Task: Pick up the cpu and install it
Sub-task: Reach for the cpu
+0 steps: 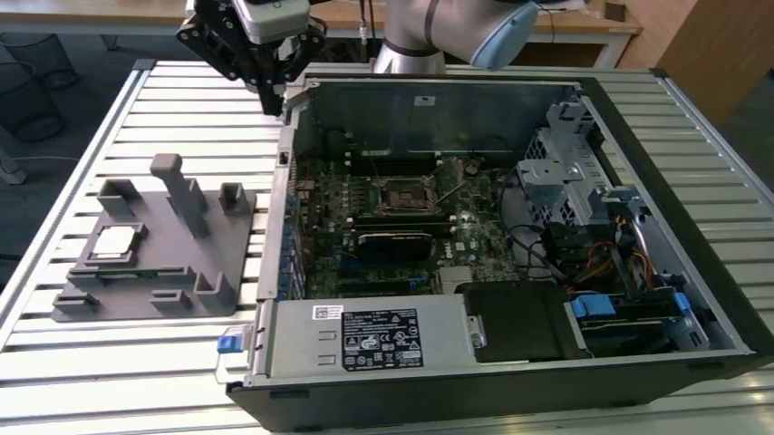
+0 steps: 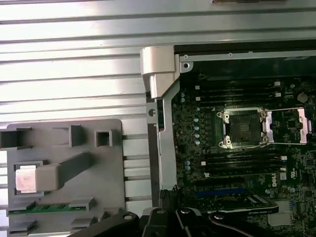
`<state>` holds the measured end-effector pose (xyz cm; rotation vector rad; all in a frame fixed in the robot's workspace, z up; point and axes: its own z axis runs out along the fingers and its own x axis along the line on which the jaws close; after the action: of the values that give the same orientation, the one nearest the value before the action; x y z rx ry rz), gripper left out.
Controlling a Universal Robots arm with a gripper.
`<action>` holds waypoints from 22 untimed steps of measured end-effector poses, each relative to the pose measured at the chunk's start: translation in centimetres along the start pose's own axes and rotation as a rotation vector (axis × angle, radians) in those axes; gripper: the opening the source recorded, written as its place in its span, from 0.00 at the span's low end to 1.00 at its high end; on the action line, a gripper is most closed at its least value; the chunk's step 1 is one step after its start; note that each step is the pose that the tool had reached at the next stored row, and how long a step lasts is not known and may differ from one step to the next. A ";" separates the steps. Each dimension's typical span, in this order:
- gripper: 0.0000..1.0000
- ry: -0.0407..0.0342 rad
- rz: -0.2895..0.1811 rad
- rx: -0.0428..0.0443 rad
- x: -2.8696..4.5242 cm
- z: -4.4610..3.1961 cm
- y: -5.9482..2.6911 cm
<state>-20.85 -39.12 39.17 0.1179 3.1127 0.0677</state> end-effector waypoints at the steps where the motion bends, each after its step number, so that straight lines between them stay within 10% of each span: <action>1: 0.11 0.0000 0.000 0.0000 0.20 0.00 -0.01; 22: 0.11 0.0005 0.000 0.0001 4.48 0.05 -0.08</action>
<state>-25.31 -38.86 39.01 0.1181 3.1133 0.0676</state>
